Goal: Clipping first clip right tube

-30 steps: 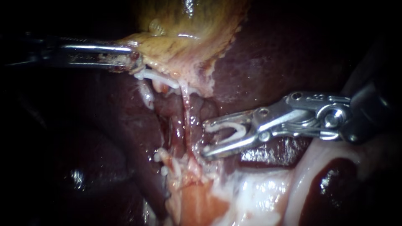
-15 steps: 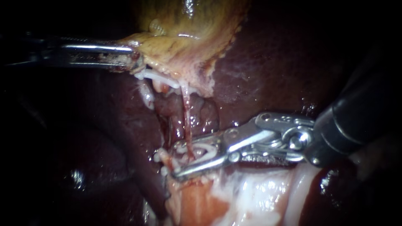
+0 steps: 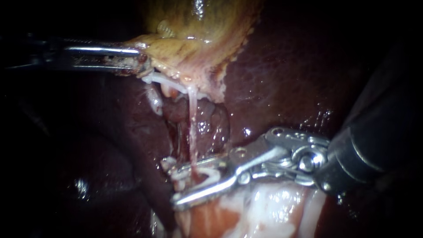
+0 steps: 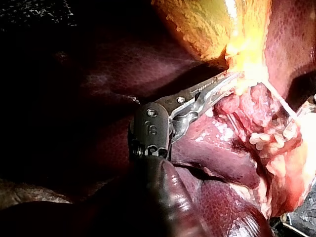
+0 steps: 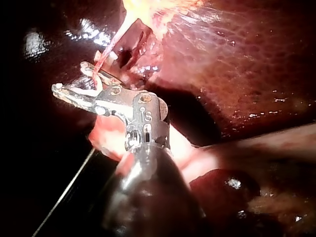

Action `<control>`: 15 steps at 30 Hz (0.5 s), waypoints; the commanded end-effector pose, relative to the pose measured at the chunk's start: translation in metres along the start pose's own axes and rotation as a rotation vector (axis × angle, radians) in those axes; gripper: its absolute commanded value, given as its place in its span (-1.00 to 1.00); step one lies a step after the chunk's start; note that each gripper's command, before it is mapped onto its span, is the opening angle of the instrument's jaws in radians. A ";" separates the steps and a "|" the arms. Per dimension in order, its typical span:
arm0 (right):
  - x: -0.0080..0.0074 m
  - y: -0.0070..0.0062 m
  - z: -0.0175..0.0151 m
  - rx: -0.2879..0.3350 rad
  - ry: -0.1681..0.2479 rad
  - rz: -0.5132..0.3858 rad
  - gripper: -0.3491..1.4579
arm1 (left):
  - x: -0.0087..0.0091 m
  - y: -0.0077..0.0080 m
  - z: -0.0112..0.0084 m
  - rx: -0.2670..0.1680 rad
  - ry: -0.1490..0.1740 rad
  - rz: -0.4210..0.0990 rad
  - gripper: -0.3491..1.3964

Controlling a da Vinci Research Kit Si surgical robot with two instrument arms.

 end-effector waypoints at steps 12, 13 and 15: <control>0.0011 0.0000 -0.0004 0.008 0.006 0.015 -0.20 | 0.0000 0.0000 0.0000 0.000 0.000 0.000 -1.00; 0.0012 0.0000 -0.0005 0.008 0.006 0.015 -0.23 | 0.0000 0.0000 0.0000 0.000 0.000 0.000 -1.00; 0.0012 0.0000 -0.0005 0.009 0.006 0.016 -0.28 | 0.0000 0.0000 0.0000 0.000 0.000 0.000 -1.00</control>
